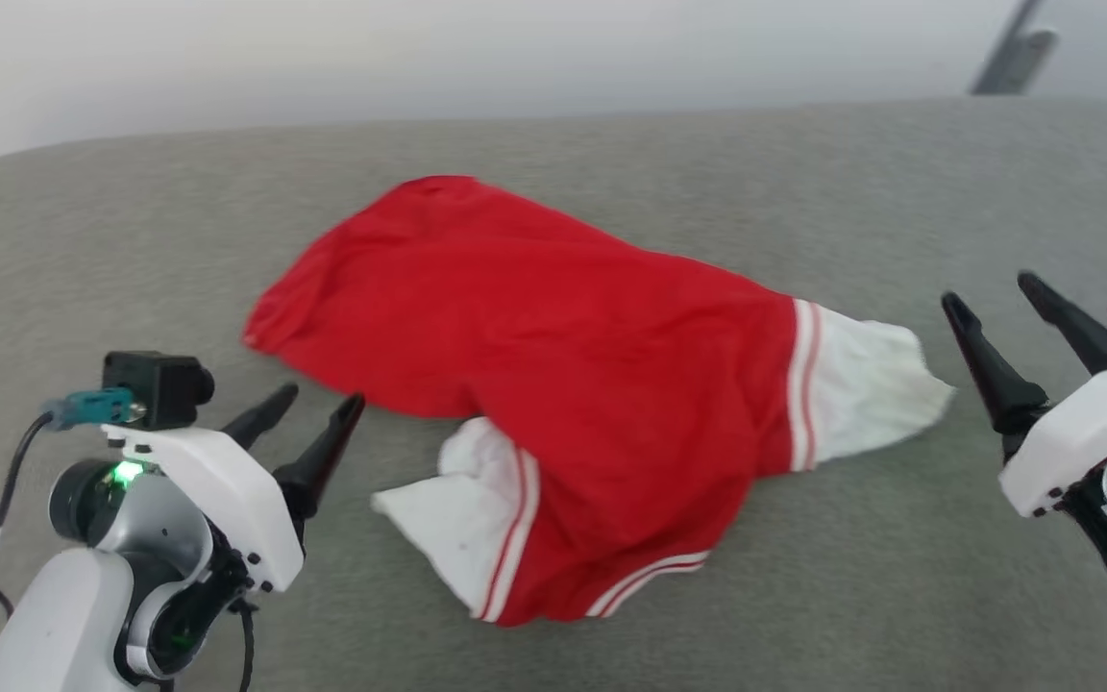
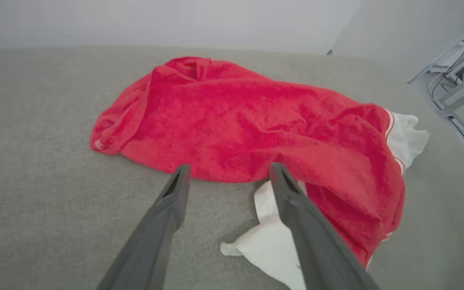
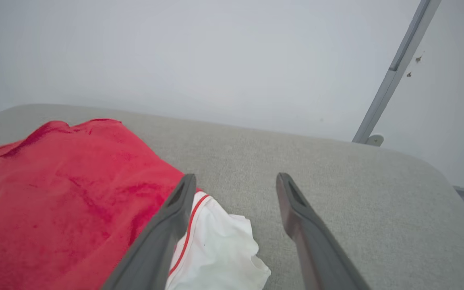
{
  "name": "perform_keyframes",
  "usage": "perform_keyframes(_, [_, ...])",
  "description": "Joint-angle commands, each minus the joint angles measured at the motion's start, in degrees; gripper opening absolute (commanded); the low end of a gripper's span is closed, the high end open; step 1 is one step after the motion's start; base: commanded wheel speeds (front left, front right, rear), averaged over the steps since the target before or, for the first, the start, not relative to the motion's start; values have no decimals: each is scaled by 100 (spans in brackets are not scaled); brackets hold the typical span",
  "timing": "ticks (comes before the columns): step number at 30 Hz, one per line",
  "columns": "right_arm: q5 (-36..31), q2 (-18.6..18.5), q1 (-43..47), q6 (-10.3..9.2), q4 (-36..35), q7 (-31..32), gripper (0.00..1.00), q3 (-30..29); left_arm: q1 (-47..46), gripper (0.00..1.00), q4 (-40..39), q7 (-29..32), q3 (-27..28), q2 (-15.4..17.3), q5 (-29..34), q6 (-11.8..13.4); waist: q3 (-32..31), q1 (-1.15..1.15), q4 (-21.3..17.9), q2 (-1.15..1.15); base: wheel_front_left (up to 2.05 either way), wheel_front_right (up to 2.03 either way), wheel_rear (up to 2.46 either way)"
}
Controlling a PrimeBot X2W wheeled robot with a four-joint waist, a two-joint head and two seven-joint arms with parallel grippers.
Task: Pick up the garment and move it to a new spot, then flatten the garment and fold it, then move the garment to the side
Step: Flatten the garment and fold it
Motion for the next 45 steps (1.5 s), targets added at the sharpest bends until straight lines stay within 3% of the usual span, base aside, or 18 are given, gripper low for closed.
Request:
perform_keyframes(1, [-135, 105, 85, -1, -140, -343, 100, -26, 25, 100, -18, 334, -72, 54, -60, 127, 106, 0, -365, 0, 0, 0, 0])
perform_keyframes(9, [-765, 656, 328, -1, -583, -1745, 100, -310, 116, 100, -31, 1592, -325, 147, -225, 669, 378, 0, -843, 0, 0, 0, 0])
perform_keyframes(16, [-904, 961, 577, -1, -530, -2080, 100, -354, 1, 100, 86, 2431, -666, 220, -34, 1103, 536, 0, -946, 0, 0, 0, 0])
perform_keyframes(24, [-867, 1078, 627, -1, -500, -2219, 100, -289, -216, 100, 579, 2775, -1036, 287, 263, 1069, 631, 0, -949, 0, 0, 0, 0])
perform_keyframes(25, [-842, 1101, 625, -1, -507, -2253, 100, -293, -231, 45, 677, 2847, -1087, 278, 249, 1046, 636, 0, -946, 0, 0, 0, 0])
perform_keyframes(26, [-858, 1096, 626, -1, -503, -2269, 100, -304, -247, 0, 743, 2874, -1119, 276, 245, 1019, 638, 0, -938, 0, 0, 0, 0])
perform_keyframes(30, [-894, 1103, 659, -1, -542, -2340, 100, -369, -400, 0, 794, 2796, -1016, 270, 169, 986, 600, 0, -855, 0, 0, 0, 0])
perform_keyframes(36, [-851, 1002, 698, -1, -546, -2329, 100, -478, -620, 0, 591, 2679, -532, 612, 74, 1183, 534, 0, -663, 0, 0, 0, 0])
perform_keyframes(45, [-891, 990, 772, -1, -592, -2245, 100, -536, -505, 0, 348, 2914, 97, 1485, 210, 1681, 466, 0, -444, 0, 0, 0, 0])
